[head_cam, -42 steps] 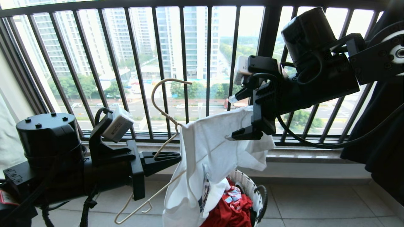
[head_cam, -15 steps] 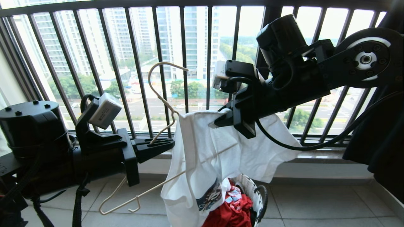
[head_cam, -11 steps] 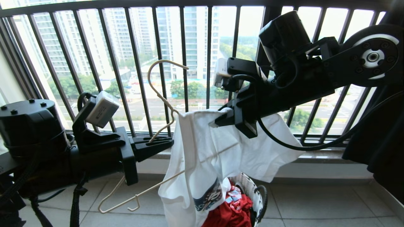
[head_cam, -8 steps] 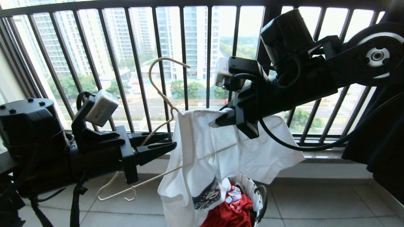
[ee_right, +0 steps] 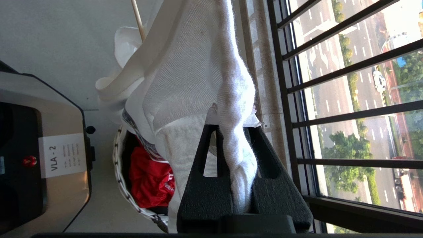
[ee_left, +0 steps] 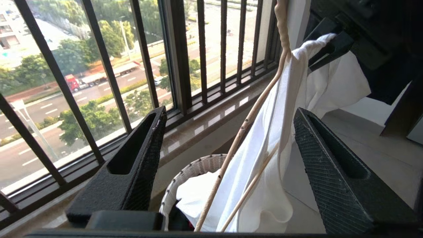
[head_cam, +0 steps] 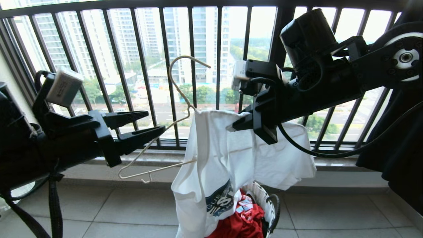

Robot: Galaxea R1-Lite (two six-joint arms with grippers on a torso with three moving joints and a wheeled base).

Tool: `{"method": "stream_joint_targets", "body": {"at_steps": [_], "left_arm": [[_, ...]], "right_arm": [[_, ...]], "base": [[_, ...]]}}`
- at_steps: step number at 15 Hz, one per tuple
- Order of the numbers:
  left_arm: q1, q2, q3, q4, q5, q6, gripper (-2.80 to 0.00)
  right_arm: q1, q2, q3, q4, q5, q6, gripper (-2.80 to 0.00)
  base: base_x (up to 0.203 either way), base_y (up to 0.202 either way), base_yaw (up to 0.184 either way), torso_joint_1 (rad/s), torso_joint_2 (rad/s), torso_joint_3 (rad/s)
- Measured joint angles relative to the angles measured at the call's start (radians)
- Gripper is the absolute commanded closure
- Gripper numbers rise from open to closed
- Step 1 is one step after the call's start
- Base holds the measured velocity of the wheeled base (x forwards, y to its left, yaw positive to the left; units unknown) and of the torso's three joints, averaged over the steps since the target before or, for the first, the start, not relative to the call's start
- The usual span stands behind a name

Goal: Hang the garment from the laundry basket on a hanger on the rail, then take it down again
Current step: Hang the clothes on the clothes rack

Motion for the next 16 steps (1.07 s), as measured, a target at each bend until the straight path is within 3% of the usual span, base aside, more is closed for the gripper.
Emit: {"method": "stream_joint_targets", "body": {"at_steps": [4,5,9,12,16], "left_arm": [[0.07,-0.063,-0.06,0.018,0.001,-0.083,-2.8],[0.079,-0.071,-0.08,0.048,0.001,-0.099,0.0],[0.091,-0.095,-0.175,0.239,0.005,-0.123,0.0],[0.092,-0.114,-0.285,0.439,0.006,-0.147,0.0],[0.022,-0.118,-0.536,0.871,0.042,-0.162,0.0]], "right_arm": [[-0.034,-0.006,-0.015,-0.003,-0.057,0.001,0.0],[-0.046,-0.005,-0.028,-0.004,-0.064,0.01,0.0],[-0.094,0.009,-0.087,-0.01,-0.067,0.061,0.0],[-0.115,0.021,-0.103,-0.048,-0.094,0.144,0.0],[-0.13,0.034,-0.104,-0.121,-0.127,0.219,0.0]], "base": [[0.0,0.0,0.0,0.0,0.0,0.0],[0.0,0.0,0.0,0.0,0.0,0.0],[0.0,0.0,0.0,0.0,0.0,0.0],[0.0,0.0,0.0,0.0,0.0,0.0],[0.0,0.0,0.0,0.0,0.0,0.0]]}}
